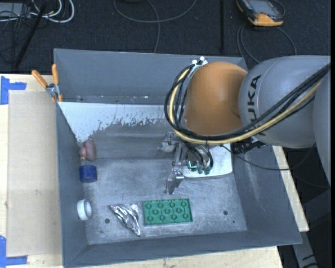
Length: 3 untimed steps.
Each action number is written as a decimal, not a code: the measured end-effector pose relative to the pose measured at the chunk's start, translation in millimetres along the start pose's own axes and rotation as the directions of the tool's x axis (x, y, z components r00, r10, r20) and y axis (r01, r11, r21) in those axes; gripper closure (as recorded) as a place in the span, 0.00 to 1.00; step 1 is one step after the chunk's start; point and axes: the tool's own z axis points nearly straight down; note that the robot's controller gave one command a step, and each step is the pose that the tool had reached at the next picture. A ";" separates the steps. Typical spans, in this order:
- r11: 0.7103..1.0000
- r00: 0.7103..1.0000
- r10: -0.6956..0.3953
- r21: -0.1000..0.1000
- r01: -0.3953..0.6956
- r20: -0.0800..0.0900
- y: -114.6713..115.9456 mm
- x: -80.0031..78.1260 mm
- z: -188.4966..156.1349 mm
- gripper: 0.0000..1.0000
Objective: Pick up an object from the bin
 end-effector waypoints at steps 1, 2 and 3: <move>0.993 0.993 0.120 -0.001 -0.120 0.006 -18.0 53.9 90.8 0.00; 0.993 0.993 0.119 0.000 -0.119 -0.006 -17.8 55.2 88.8 1.00; 0.984 0.984 0.179 -0.004 -0.179 0.015 -11.4 58.3 -40.3 1.00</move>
Offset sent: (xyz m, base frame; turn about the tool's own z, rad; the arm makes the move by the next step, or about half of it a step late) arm -0.0538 -0.0182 -0.0889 0.1186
